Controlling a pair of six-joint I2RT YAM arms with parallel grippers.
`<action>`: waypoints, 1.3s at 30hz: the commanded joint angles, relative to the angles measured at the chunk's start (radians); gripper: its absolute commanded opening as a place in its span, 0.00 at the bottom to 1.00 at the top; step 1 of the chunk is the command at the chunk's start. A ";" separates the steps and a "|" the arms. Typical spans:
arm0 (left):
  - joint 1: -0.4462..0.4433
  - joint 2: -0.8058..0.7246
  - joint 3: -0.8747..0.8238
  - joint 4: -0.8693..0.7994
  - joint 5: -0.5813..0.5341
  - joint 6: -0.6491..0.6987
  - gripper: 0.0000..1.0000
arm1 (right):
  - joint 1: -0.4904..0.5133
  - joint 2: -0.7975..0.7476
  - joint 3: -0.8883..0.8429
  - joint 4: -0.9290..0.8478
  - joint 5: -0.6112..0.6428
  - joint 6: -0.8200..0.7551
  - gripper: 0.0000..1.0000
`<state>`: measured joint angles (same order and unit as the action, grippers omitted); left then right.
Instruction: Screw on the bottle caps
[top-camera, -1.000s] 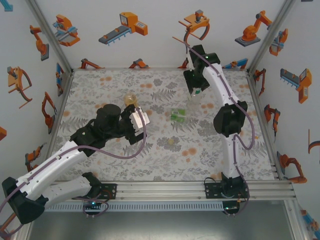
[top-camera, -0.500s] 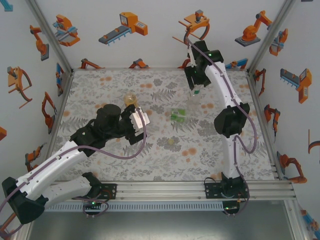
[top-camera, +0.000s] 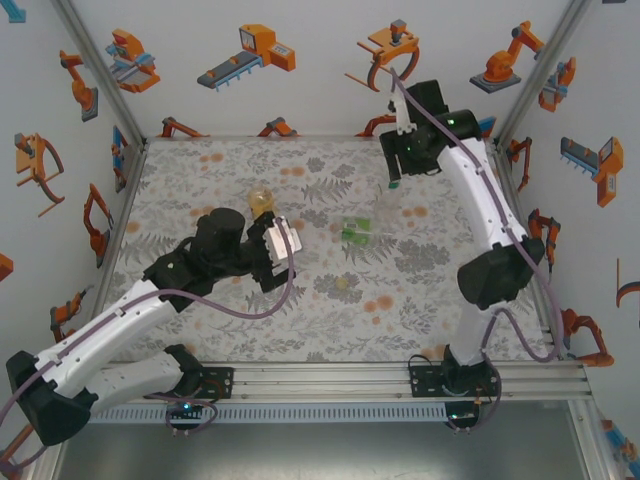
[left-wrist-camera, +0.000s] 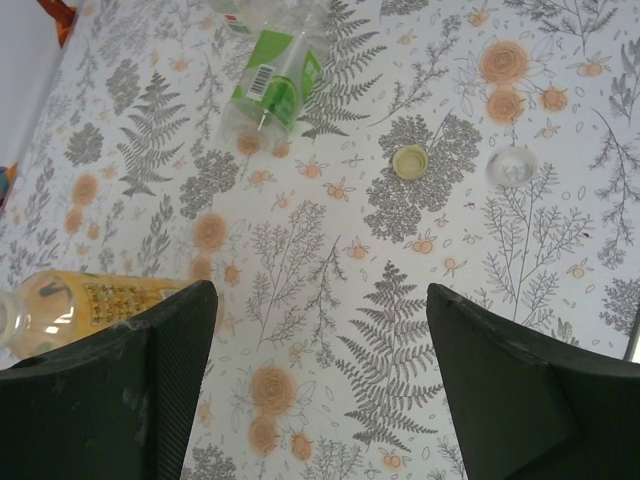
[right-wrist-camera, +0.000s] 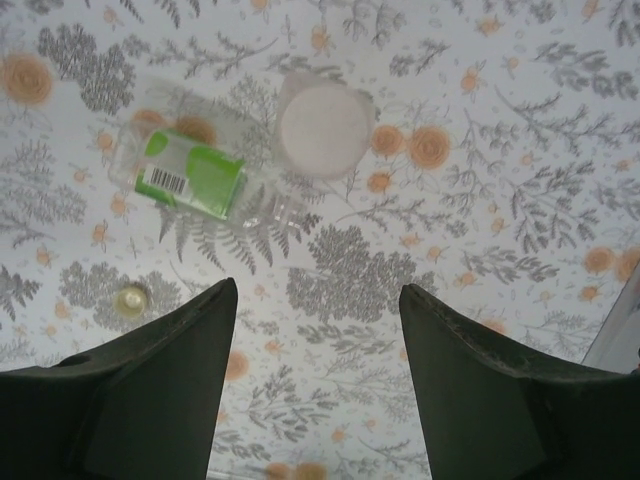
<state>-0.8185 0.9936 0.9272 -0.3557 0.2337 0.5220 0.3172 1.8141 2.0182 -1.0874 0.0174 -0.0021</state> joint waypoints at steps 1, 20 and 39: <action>-0.007 0.028 0.026 -0.010 0.060 0.020 0.78 | 0.006 -0.100 -0.135 0.123 -0.070 -0.037 0.61; -0.007 -0.036 0.021 -0.045 0.099 0.062 0.79 | 0.149 -0.092 -0.449 0.161 -0.329 -0.892 0.74; -0.008 -0.030 0.021 -0.042 0.121 0.060 0.80 | 0.151 0.262 -0.288 0.146 -0.223 -1.010 0.77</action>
<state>-0.8242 0.9661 0.9424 -0.4042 0.3302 0.5659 0.4679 2.0552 1.7016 -0.9260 -0.1928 -0.9741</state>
